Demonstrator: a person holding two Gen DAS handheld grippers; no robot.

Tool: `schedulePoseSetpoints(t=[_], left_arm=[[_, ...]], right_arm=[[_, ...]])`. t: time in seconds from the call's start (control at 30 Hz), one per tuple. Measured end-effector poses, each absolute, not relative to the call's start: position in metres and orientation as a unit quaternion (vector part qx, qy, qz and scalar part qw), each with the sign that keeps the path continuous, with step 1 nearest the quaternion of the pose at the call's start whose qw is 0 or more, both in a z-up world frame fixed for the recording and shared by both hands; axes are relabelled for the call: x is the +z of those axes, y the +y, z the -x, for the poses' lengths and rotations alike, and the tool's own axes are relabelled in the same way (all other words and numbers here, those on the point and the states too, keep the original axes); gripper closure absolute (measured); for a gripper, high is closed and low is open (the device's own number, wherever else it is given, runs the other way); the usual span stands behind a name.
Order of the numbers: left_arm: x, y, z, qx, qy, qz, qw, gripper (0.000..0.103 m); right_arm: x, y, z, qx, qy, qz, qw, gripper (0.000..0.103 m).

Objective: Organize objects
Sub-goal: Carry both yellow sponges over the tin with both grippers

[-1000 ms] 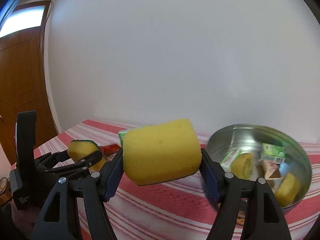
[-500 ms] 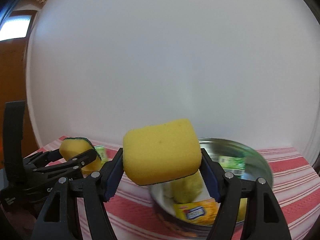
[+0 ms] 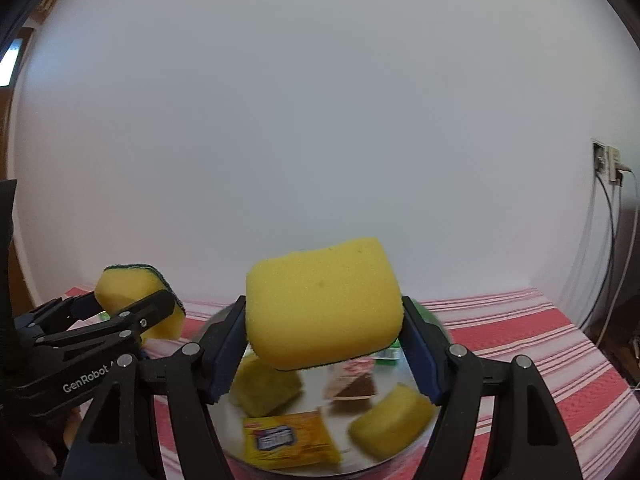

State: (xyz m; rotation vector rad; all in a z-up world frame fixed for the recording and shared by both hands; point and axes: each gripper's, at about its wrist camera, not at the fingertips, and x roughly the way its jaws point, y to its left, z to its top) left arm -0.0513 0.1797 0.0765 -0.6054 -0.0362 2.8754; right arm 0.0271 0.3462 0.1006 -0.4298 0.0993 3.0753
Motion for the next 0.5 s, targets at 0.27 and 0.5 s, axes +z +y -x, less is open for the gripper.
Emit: schedulePoseSetpoints(t=[0.27,0.5], left_arm=[[0.068,0.203,0.063,0.969,0.001,0.217,0.121,0.034],[0.062,0.216,0.075,0.965,0.012,0.226,0.131,0.034]], right_arm=[[0.099,0.378,-0.017,0.986,0.051,0.143,0.069,0.030],[0.089,0.389,-0.005,0.981,0.053,0.159,0.099,0.030]])
